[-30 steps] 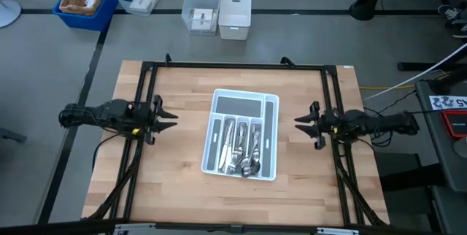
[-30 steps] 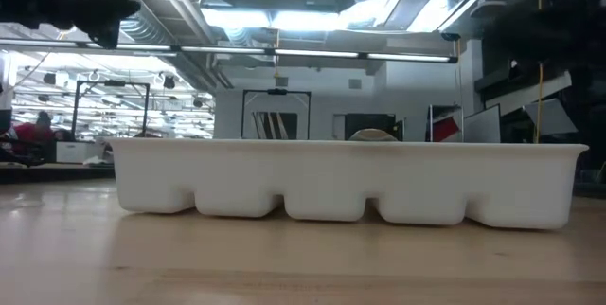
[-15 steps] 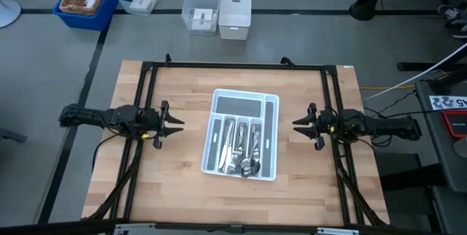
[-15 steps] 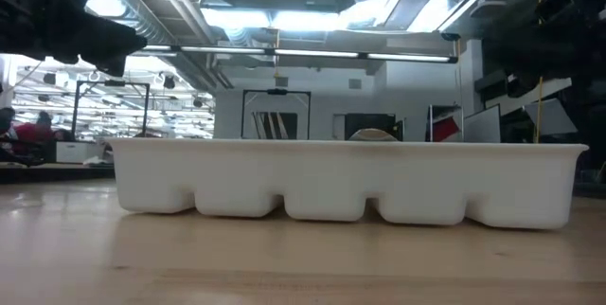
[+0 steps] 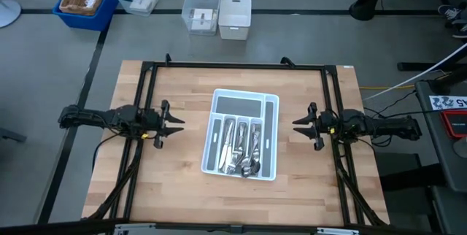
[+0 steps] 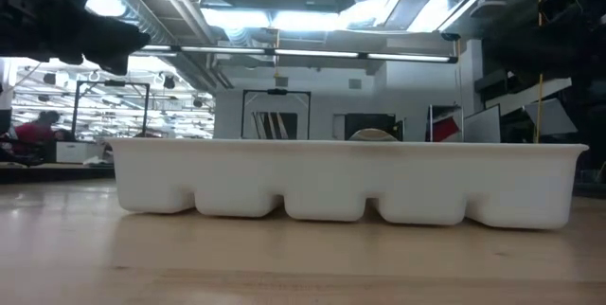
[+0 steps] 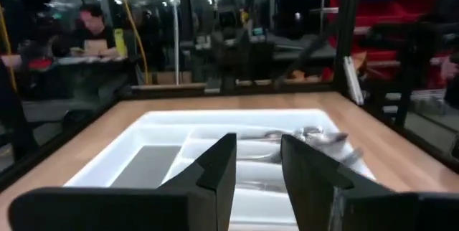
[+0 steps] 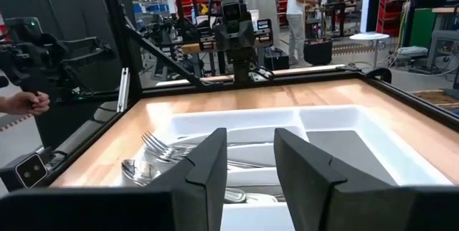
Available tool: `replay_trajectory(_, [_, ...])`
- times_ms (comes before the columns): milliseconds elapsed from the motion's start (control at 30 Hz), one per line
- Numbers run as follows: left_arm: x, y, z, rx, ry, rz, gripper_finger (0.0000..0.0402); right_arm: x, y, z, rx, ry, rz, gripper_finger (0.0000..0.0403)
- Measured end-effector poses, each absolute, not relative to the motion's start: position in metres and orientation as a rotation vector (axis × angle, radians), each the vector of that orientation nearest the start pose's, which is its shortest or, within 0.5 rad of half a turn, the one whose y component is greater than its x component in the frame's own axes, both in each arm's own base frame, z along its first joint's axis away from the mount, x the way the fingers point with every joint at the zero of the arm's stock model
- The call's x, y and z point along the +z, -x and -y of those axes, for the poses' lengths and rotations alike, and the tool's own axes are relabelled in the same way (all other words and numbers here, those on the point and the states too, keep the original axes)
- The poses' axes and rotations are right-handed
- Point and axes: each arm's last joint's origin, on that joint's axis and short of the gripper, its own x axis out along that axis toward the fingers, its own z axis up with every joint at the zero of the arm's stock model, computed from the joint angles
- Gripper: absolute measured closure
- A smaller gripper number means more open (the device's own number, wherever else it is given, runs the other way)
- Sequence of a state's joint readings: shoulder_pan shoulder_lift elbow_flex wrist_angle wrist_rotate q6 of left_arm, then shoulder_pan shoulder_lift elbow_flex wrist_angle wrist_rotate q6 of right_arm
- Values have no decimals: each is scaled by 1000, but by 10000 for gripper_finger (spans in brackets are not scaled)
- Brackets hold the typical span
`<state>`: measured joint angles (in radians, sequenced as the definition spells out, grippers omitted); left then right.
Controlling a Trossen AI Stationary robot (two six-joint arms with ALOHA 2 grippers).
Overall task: Sort silverware
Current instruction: Return to Home Position
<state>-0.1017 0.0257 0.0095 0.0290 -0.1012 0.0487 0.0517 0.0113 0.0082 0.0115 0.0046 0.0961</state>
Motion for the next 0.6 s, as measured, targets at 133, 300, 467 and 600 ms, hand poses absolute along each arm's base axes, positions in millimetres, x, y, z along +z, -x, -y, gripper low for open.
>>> replay_trajectory(133, [168,-98,8,-33,-56,23,302,166,-98,-5,46,-96,5,283])
replay_trajectory(300, [166,-99,8,-35,-98,3,302,166,-98,-5,46,-90,5,283])
replay_trajectory(467, [166,-98,8,-36,-171,5,302,166,-98,-5,46,-69,5,283])
replay_trajectory(600, [166,-98,8,-36,-184,5,302,166,-98,-5,45,-71,5,283])
